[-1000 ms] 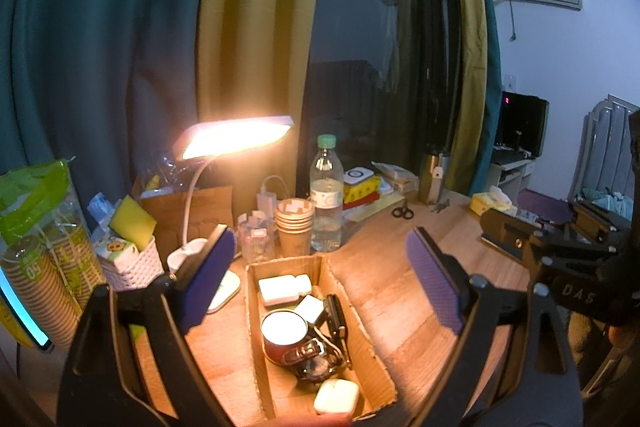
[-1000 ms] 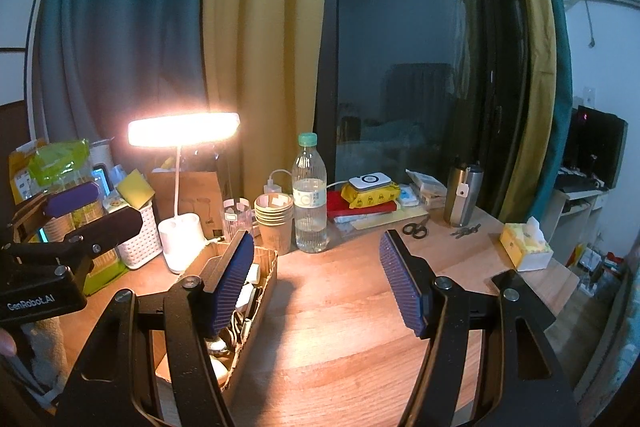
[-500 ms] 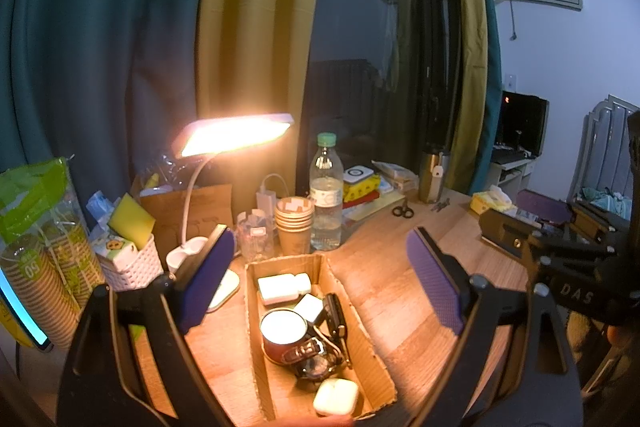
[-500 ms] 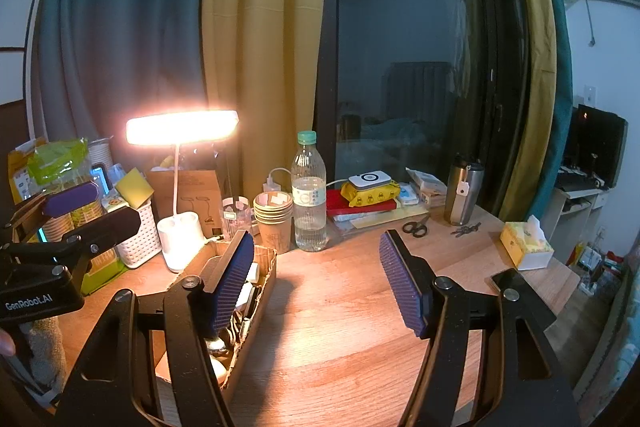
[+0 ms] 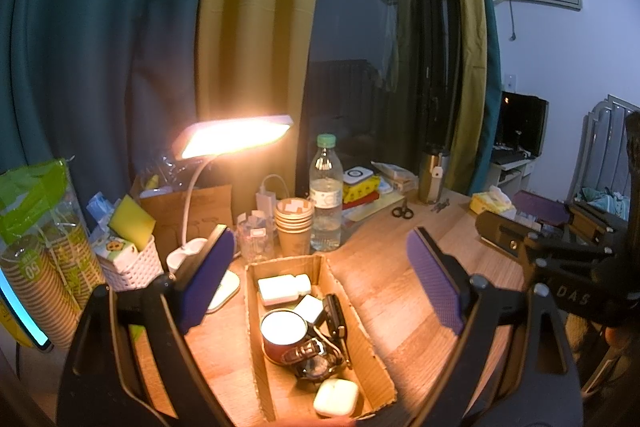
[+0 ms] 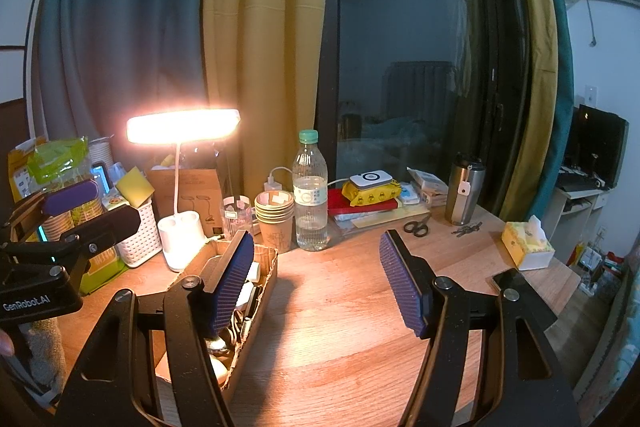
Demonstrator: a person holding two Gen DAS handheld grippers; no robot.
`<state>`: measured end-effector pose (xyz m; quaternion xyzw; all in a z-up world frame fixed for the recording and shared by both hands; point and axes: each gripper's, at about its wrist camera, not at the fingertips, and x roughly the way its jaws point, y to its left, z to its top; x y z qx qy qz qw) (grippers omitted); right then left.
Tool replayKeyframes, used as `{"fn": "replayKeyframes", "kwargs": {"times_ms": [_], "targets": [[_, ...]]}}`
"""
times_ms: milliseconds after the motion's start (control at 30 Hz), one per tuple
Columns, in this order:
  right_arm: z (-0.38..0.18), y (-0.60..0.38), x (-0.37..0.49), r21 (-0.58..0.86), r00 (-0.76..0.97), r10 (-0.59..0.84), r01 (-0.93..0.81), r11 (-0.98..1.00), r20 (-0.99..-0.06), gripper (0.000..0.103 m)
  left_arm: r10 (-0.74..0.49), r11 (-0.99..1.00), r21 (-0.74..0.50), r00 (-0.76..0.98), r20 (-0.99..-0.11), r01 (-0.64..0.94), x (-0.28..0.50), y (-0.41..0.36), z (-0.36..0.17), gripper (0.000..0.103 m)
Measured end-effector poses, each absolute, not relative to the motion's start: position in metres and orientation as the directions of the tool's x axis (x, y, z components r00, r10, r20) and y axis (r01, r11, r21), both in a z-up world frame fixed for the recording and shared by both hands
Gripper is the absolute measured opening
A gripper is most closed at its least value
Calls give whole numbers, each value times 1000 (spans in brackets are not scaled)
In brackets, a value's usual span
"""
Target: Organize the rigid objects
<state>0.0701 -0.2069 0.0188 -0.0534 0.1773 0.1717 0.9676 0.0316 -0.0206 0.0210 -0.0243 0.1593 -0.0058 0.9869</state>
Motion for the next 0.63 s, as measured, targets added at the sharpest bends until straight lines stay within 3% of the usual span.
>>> {"fn": "replayKeyframes", "kwargs": {"times_ms": [633], "targets": [[19,-207,70,-41,877,315,-352,935,-363,69,-19,999,-45,949,-315,5,33,-21,20,89]]}}
